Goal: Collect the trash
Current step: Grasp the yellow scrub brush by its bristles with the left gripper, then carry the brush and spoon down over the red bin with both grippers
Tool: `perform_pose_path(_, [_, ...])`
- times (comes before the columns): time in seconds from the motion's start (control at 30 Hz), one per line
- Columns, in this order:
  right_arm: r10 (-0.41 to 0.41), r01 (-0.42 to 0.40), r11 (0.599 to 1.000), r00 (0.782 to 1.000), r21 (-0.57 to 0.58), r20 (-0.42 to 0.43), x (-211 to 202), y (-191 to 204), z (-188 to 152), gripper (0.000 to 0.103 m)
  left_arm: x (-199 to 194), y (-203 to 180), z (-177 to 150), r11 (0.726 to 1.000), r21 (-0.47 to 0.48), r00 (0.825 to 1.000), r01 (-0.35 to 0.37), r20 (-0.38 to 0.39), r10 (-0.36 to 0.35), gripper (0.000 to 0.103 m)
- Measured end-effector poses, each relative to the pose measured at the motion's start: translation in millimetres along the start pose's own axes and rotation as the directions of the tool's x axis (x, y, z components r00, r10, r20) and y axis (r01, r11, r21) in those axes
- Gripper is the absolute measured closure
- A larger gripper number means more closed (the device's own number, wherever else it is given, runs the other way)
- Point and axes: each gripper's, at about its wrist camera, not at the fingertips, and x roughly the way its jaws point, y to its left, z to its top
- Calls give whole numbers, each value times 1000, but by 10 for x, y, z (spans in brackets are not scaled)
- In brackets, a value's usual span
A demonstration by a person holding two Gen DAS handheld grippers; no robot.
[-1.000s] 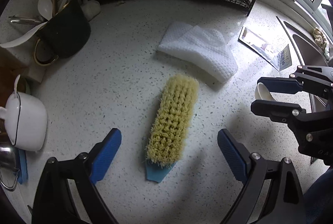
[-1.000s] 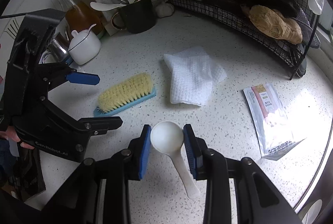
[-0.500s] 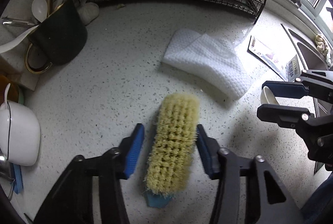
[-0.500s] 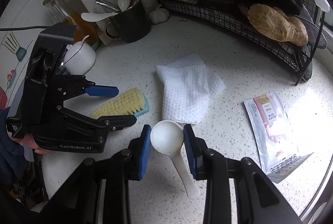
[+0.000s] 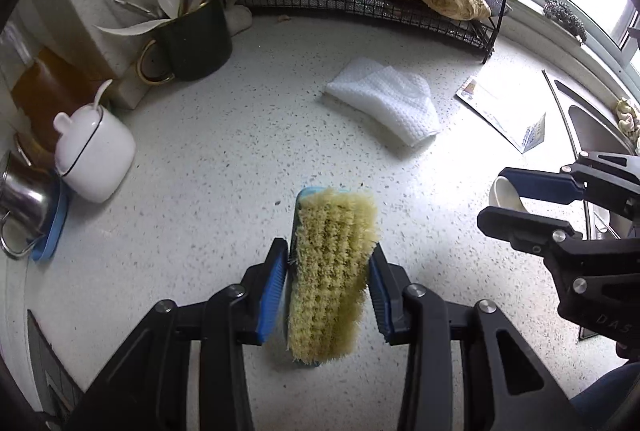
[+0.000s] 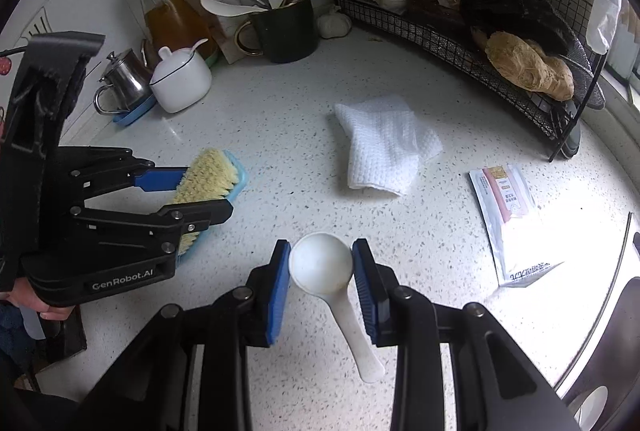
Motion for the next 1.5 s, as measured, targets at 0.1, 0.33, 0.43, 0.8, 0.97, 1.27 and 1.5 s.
perform_pose_path(0.1, [13,-13,1000,1000,-24,16,-118,67,-79,74,-149,-1,-140,1000,-26,1000,-13,11,13,67])
perform_pose_path(0.33, [70,-66,994,996,-82,48,-367,173,-322,74,-544,5,-602,991,-120,997,-64,32,68,67])
perform_pose_path(0.43, [93,-88,989,995,-117,42,-429,249,-438,74,-606,-59,-733,982,-160,994,-104,24,109,67])
perform_pose_path(0.8, [183,-178,962,983,-207,6,-600,625,-926,74,-1073,-160,-1467,943,-299,986,-148,33,165,67])
perform_pose_path(0.97, [205,-197,954,979,-228,8,-646,854,-1168,74,-1242,-248,-1843,933,-328,985,-145,39,167,67])
perform_pose_path(1.27, [225,-223,947,974,-230,-17,-723,1201,-1706,74,-1545,-430,-2558,917,-359,980,-175,26,197,67])
perform_pose_path(1.5, [215,-223,947,975,-233,-60,-748,1362,-2196,74,-1564,-588,-3123,898,-406,983,-170,-9,182,67])
